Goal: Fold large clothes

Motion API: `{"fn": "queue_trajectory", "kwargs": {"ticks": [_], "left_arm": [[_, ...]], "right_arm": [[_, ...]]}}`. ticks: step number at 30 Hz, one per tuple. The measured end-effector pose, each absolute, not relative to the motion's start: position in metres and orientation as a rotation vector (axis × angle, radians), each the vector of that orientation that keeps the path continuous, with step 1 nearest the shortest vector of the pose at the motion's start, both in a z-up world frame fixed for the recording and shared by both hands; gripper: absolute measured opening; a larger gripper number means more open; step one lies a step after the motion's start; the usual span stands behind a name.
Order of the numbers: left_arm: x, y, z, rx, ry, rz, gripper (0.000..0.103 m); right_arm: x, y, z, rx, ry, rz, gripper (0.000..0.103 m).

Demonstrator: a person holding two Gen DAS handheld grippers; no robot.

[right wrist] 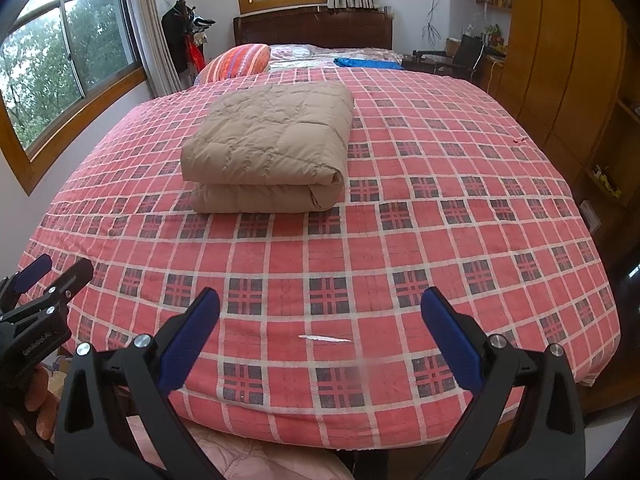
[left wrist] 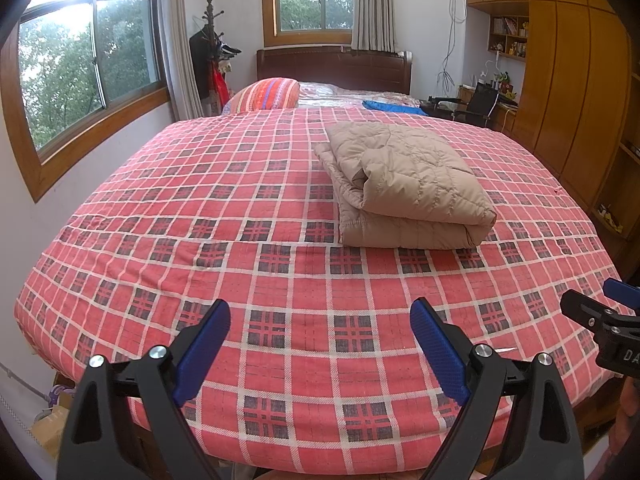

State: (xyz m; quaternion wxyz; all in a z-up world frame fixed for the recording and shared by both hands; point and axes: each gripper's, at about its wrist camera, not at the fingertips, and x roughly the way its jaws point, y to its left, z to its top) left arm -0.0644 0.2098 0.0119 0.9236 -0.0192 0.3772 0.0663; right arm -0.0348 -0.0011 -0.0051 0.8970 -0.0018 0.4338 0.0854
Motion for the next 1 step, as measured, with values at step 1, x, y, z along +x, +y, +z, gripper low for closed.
{"fn": "queue_trajectory", "kwargs": {"ticks": [1], "left_arm": [[-0.0642, 0.2101, 0.0117, -0.040, 0.775, 0.136, 0.092]], "right_arm": [[-0.0347, -0.0008, -0.0049, -0.007, 0.898, 0.177, 0.100]]}}
